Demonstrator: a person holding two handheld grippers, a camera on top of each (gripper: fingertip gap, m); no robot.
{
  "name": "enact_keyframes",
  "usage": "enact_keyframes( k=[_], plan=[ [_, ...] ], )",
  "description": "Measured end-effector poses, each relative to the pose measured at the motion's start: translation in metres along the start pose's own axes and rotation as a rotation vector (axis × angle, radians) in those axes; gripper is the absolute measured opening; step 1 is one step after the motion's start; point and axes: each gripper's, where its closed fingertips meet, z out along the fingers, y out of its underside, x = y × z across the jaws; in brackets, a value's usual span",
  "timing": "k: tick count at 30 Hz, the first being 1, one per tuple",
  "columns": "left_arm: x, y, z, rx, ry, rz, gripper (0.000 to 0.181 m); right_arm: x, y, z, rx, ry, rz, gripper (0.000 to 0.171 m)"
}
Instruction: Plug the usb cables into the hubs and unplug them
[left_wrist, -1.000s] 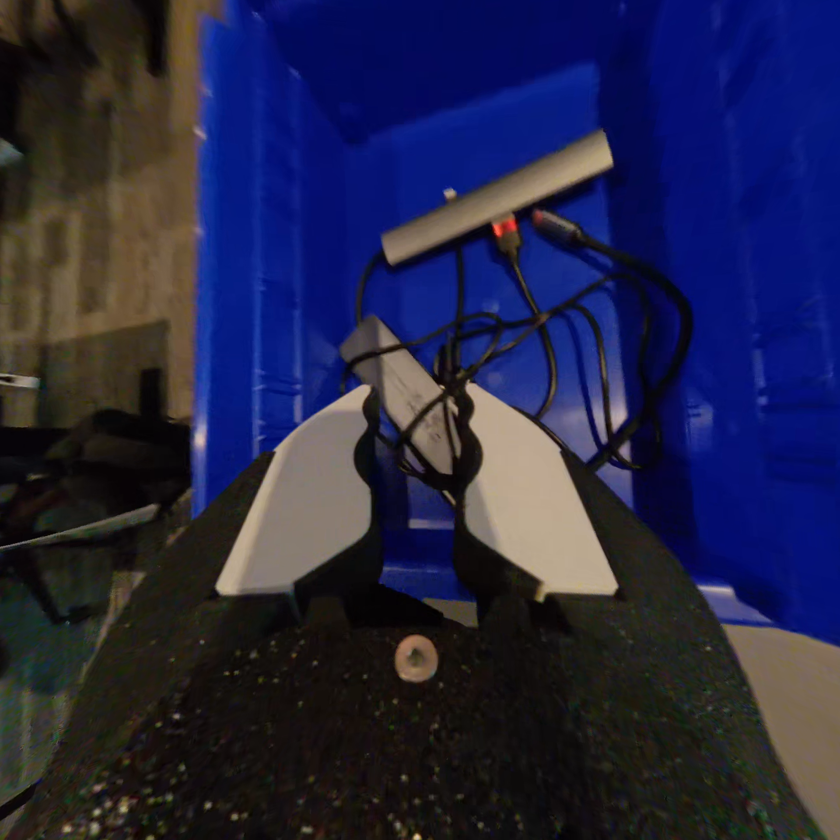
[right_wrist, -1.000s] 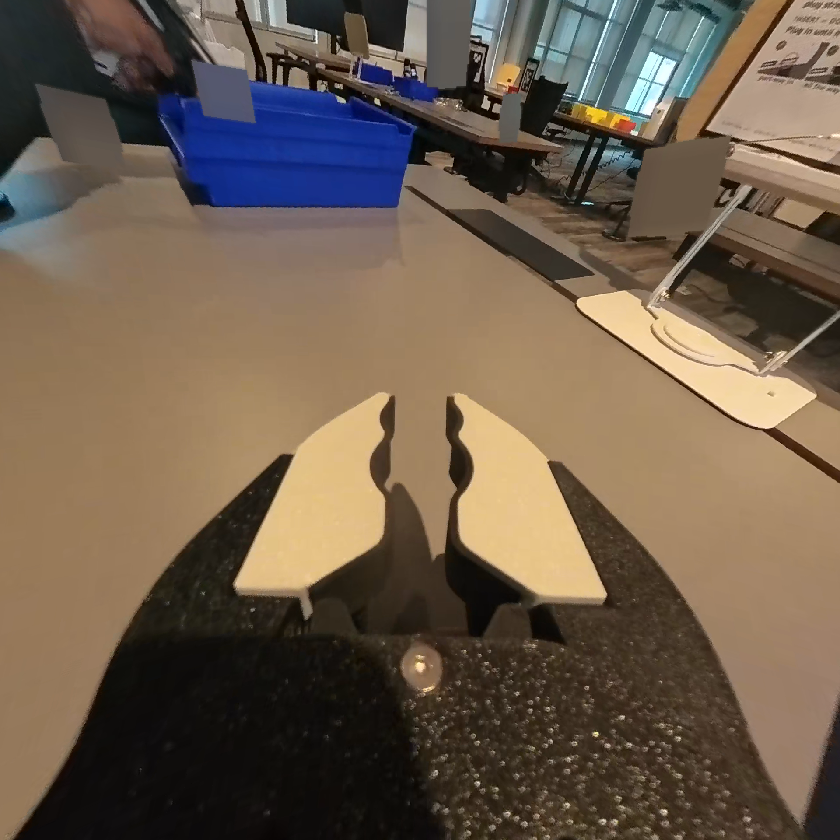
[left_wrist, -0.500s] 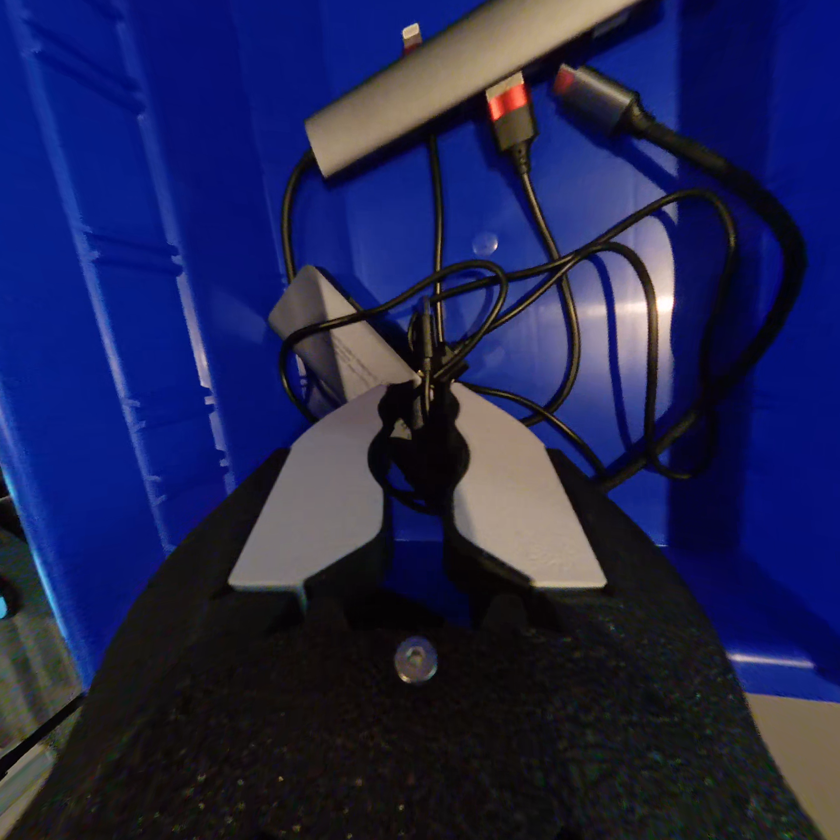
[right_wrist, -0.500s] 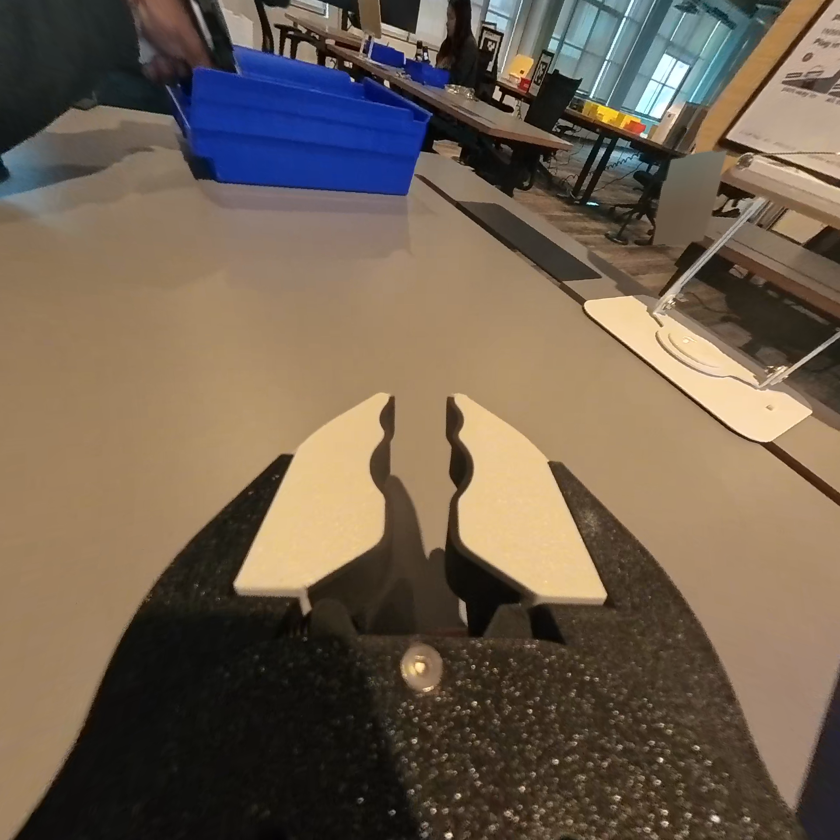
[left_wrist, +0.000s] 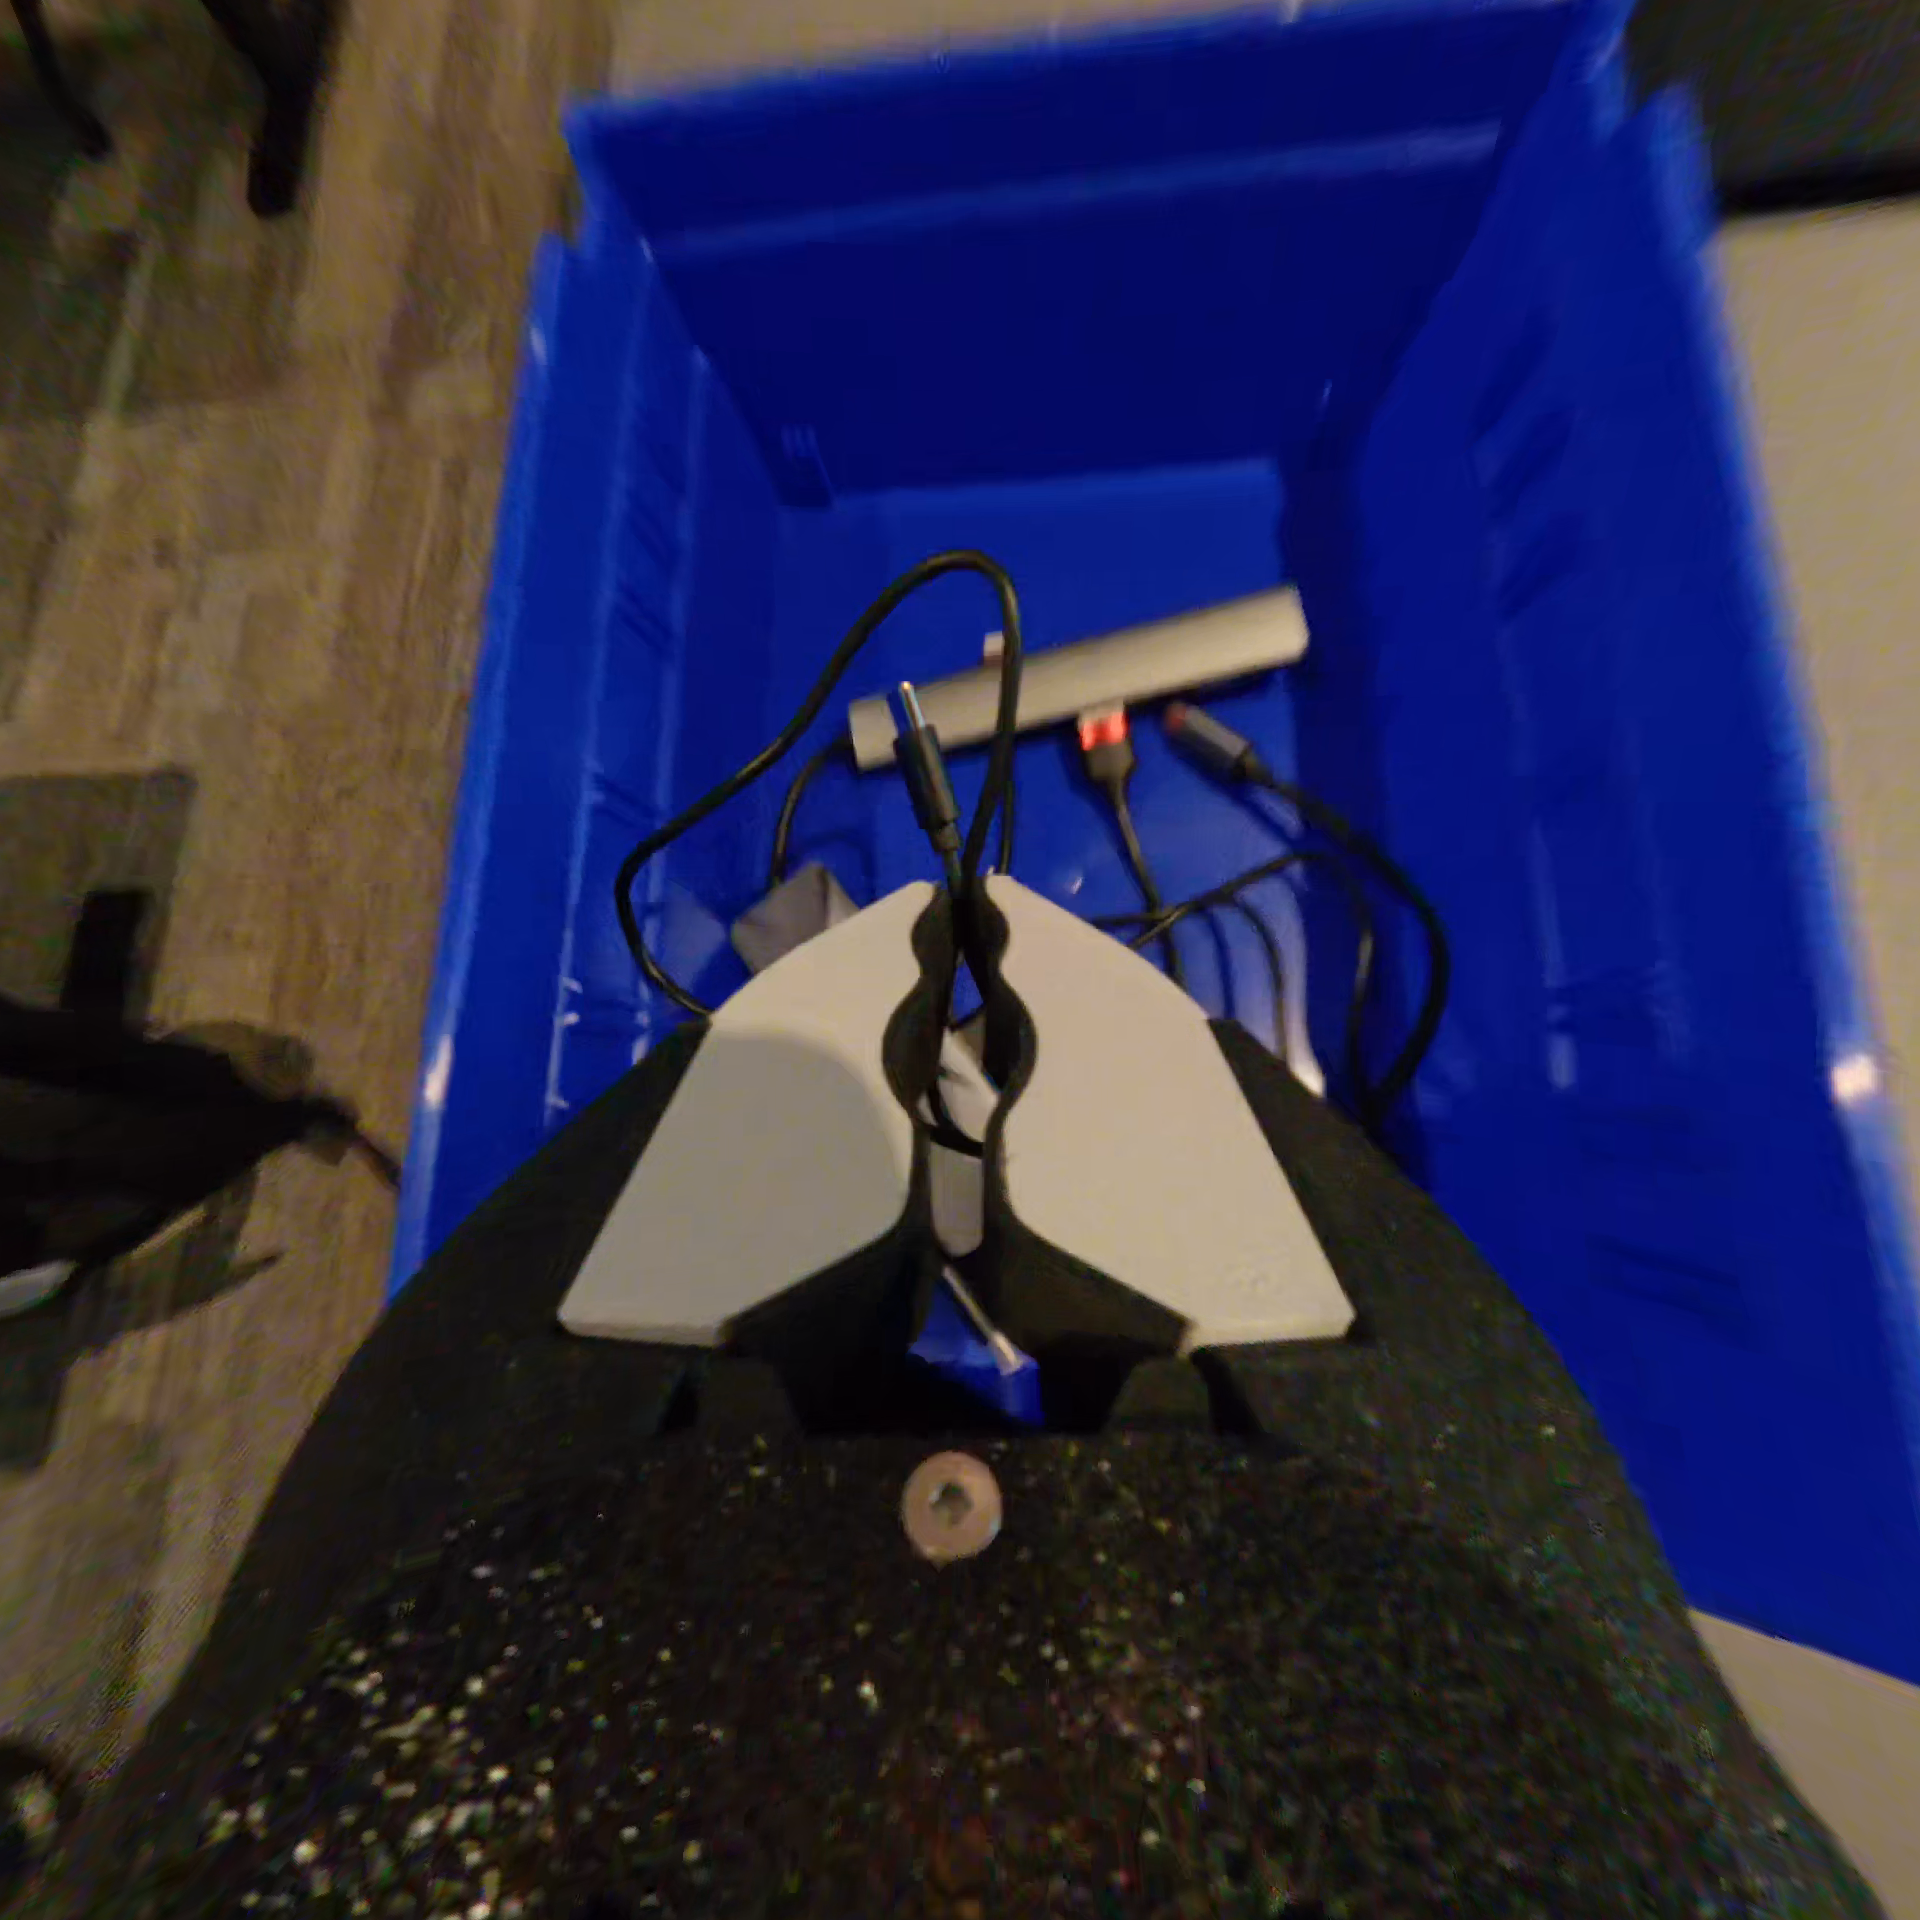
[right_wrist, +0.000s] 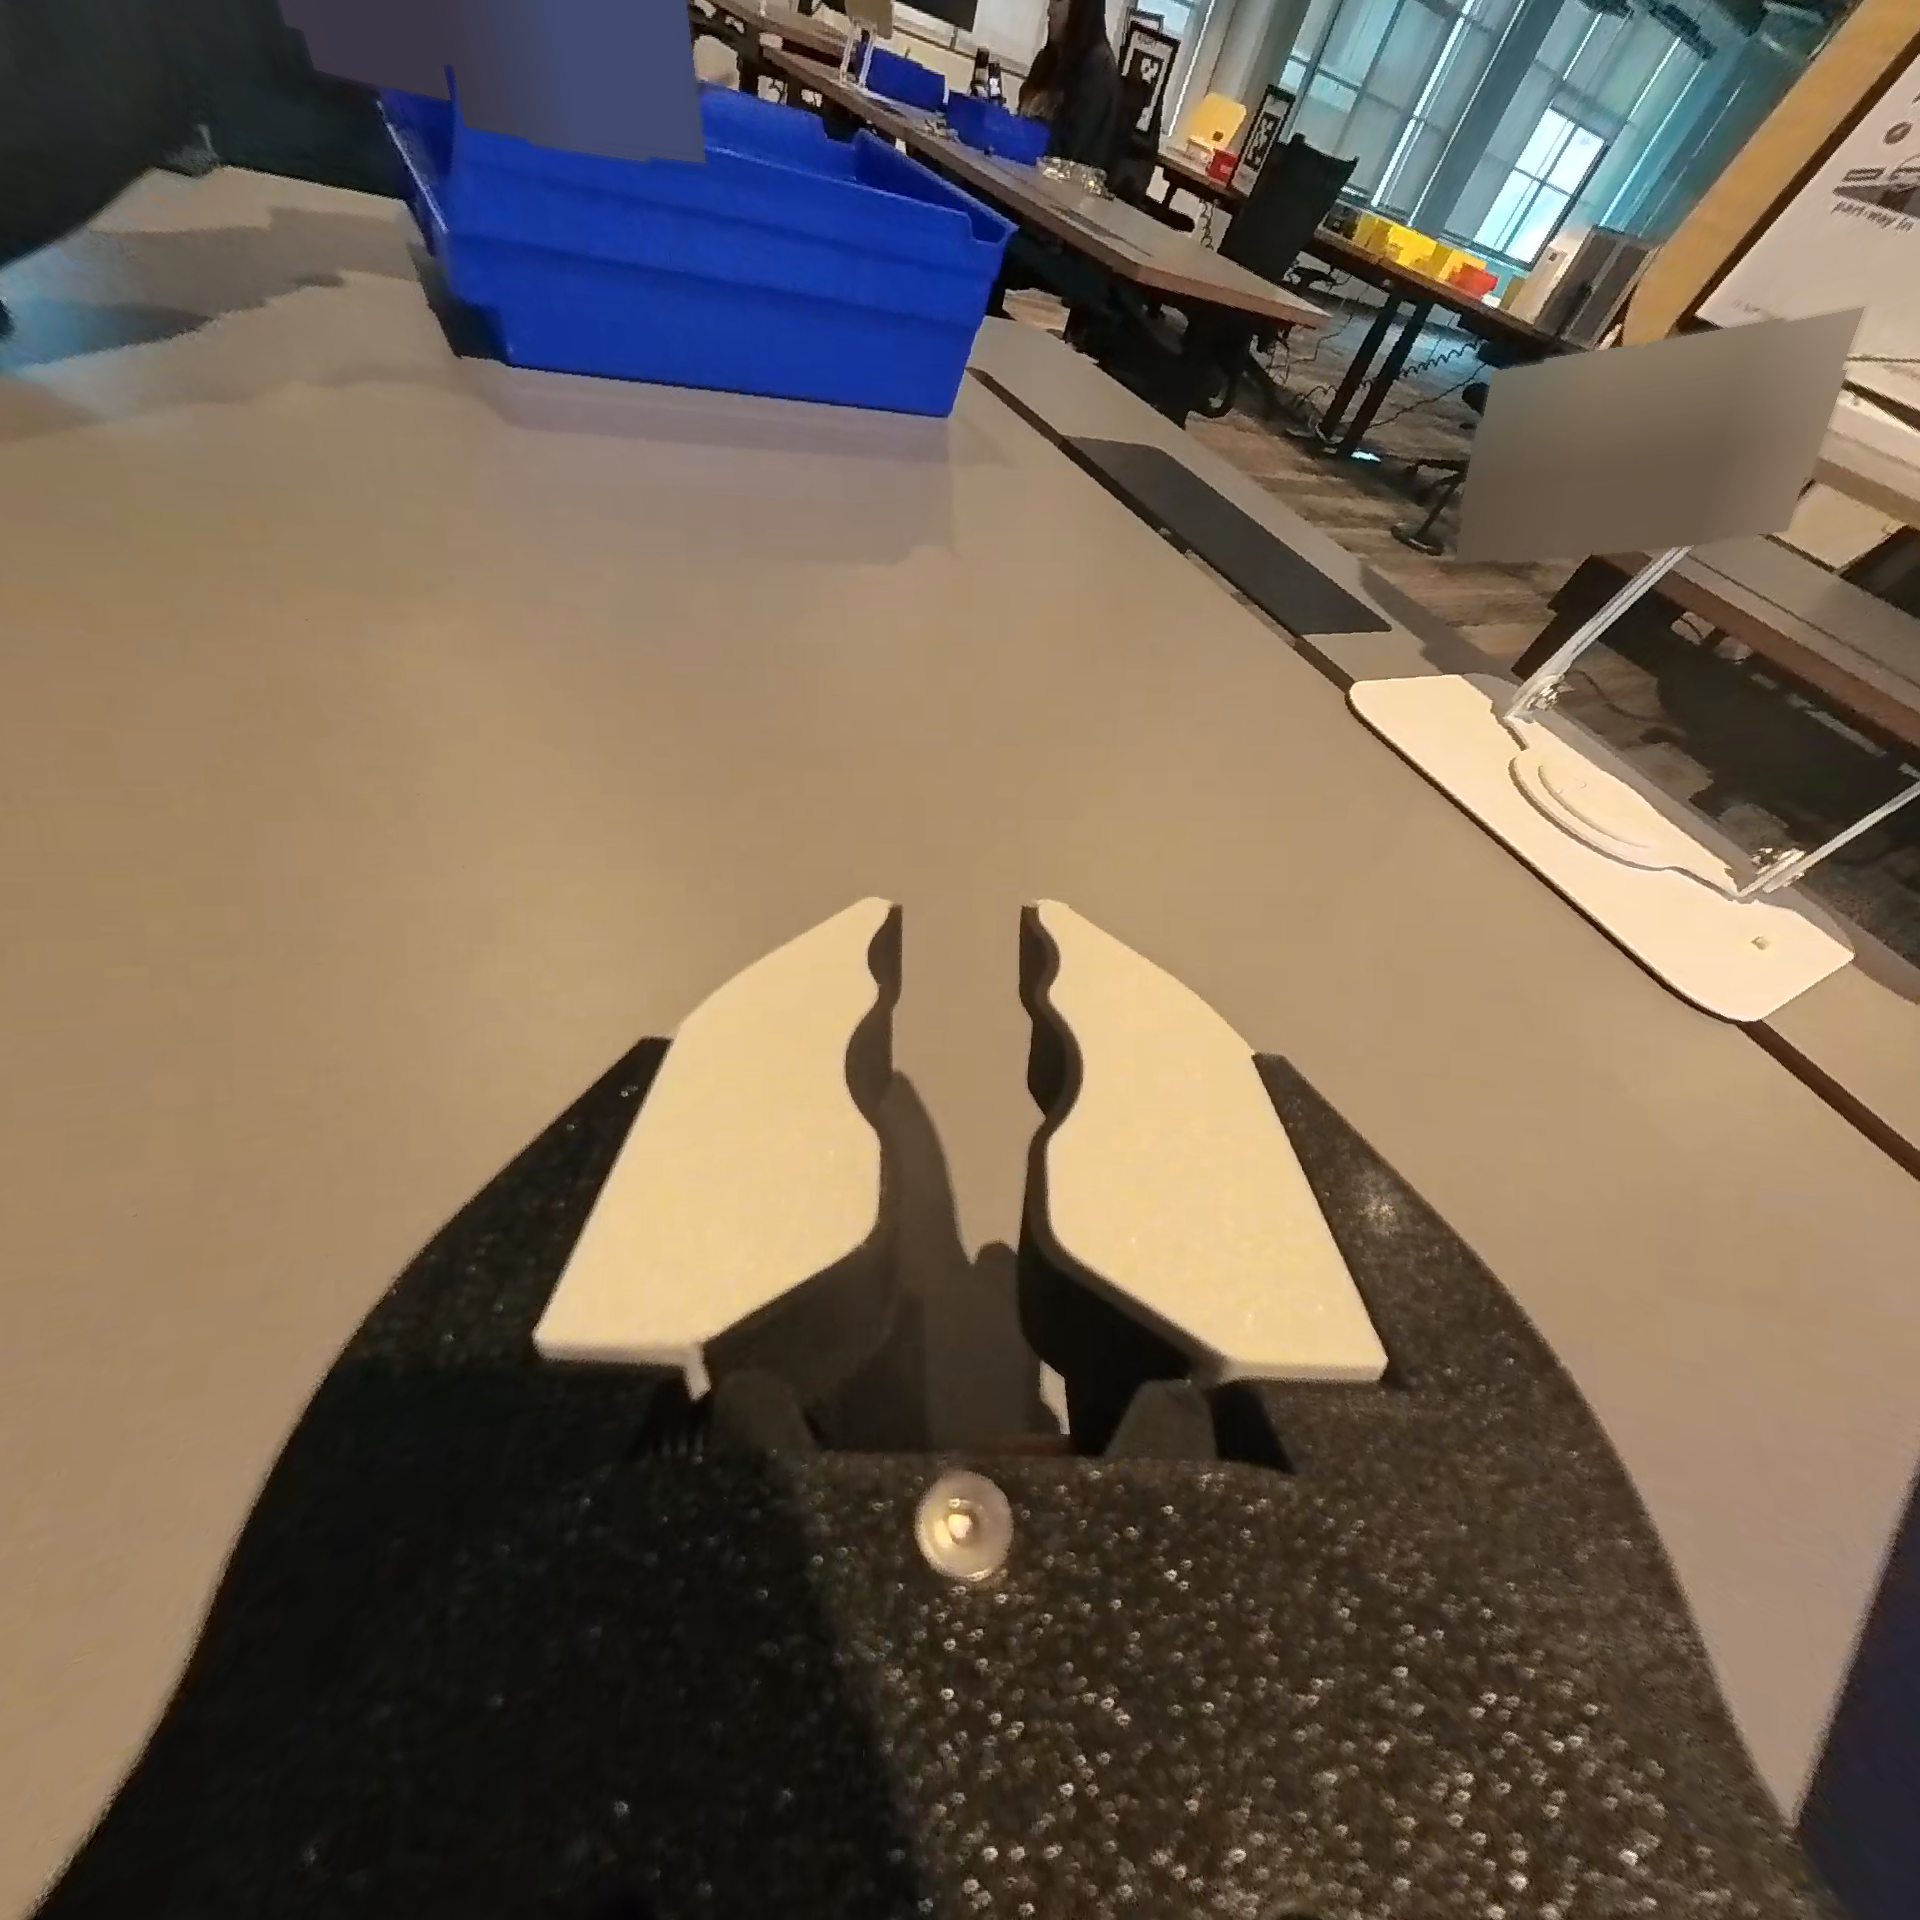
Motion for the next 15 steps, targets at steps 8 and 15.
enact_keyframes(
  k=[8,15],
  plan=[
    [0.019,-0.090,-0.098,0.516,-0.019,0.059,0.003,0.000,0.000,0.000,-0.003,0.002,-0.003,0.022],
    [0.056,-0.132,-0.184,0.798,-0.084,0.179,0.003,-0.001,0.000,0.001,-0.006,0.001,-0.010,0.022]
  ],
)
